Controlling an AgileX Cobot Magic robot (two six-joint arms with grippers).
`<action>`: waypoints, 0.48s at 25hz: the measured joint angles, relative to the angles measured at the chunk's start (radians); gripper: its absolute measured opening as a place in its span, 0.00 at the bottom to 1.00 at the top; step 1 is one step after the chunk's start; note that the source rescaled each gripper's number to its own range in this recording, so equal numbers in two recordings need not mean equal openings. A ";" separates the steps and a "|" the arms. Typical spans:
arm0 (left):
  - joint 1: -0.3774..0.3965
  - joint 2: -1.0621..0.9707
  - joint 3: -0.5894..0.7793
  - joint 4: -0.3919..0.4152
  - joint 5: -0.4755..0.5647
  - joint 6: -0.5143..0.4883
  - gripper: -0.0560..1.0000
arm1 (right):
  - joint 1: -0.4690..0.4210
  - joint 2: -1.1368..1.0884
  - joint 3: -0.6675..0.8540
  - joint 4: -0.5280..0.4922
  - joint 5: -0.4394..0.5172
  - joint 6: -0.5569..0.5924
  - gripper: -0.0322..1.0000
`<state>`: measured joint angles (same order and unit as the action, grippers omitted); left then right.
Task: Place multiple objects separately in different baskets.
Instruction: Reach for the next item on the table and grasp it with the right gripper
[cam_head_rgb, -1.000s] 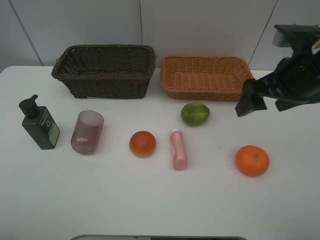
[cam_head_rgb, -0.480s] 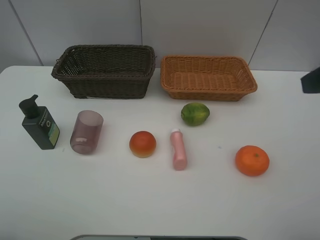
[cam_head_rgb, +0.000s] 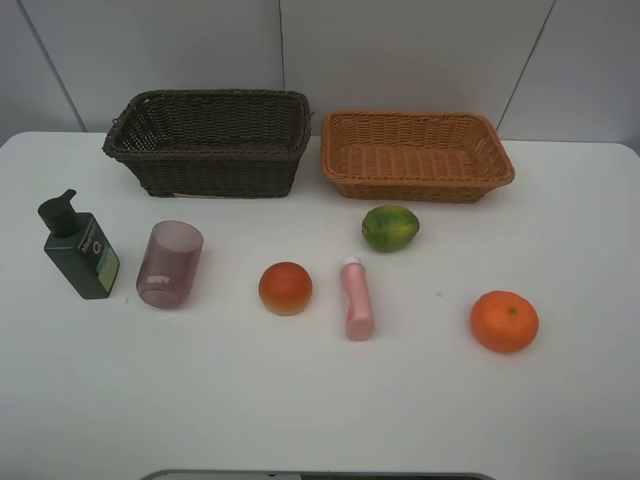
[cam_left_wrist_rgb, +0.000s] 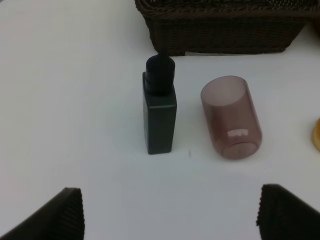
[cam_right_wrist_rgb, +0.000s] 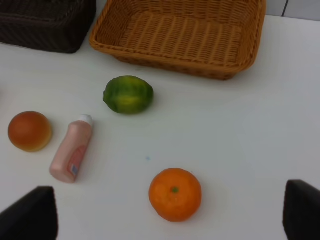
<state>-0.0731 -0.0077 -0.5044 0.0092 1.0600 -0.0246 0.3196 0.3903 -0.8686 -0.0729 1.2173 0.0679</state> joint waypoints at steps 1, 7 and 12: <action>0.000 0.000 0.000 0.000 0.000 0.000 0.82 | 0.000 -0.011 0.000 -0.013 0.006 0.000 1.00; 0.000 0.000 0.000 0.000 0.000 0.000 0.82 | 0.000 0.101 0.000 -0.078 -0.018 0.026 1.00; 0.000 0.000 0.000 0.000 0.000 0.000 0.82 | 0.000 0.388 0.000 -0.031 -0.185 0.026 1.00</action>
<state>-0.0731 -0.0077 -0.5044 0.0092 1.0600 -0.0246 0.3196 0.7783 -0.8686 -0.1040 1.0320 0.0941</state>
